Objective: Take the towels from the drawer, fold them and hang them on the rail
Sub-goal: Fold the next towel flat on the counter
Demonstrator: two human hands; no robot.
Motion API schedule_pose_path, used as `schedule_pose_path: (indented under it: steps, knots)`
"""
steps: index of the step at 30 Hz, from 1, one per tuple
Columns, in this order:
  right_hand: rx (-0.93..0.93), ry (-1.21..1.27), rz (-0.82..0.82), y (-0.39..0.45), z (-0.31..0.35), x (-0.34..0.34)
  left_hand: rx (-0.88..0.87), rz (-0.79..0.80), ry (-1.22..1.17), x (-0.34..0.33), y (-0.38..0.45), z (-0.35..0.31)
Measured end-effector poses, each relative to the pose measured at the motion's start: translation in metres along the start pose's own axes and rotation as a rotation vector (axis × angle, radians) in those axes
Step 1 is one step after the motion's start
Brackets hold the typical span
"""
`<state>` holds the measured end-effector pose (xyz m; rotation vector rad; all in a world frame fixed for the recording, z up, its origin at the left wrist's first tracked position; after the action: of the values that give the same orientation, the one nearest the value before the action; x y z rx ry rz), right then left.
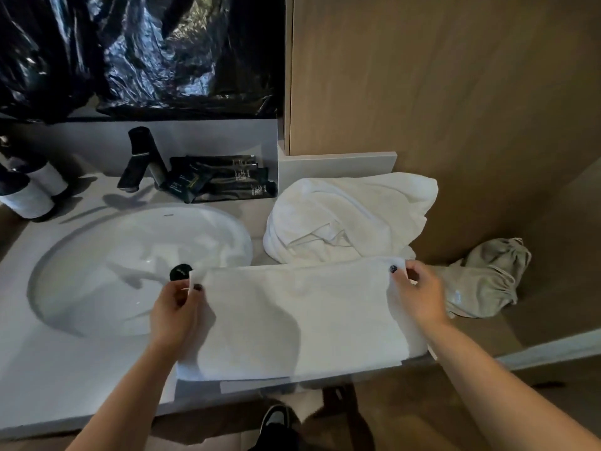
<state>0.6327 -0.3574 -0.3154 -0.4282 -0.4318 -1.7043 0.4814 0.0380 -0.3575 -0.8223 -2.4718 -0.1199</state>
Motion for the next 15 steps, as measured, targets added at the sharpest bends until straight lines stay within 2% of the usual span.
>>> schedule_pose_path:
  steps: [4,7,11,15]
  knots:
    - [-0.130,0.023,-0.037,0.000,-0.018,-0.016,-0.043,0.081,0.040,-0.006,0.012,-0.001]
    - [-0.138,0.053,-0.055,-0.001,-0.027,-0.019,-0.026,0.099,-0.041,-0.009,0.023,-0.001]
    - [-0.132,0.114,-0.008,-0.004,-0.025,-0.019,0.160,0.275,-0.304,-0.017,0.032,0.003]
    - [-0.155,0.109,0.098,-0.001,-0.024,-0.018,0.291,0.376,-0.275,-0.023,0.040,0.017]
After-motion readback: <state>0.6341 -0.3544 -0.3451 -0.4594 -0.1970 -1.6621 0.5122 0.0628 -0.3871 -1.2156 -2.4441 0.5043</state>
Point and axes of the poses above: each hand's wrist, its own y-axis towards the middle knuckle, its own x-axis out of the back of the hand, z = x × y, the point moved 3 cm from there along y, towards the middle knuckle, and after that the axes turned 7 degrees about -z, right-handed, at the moved point
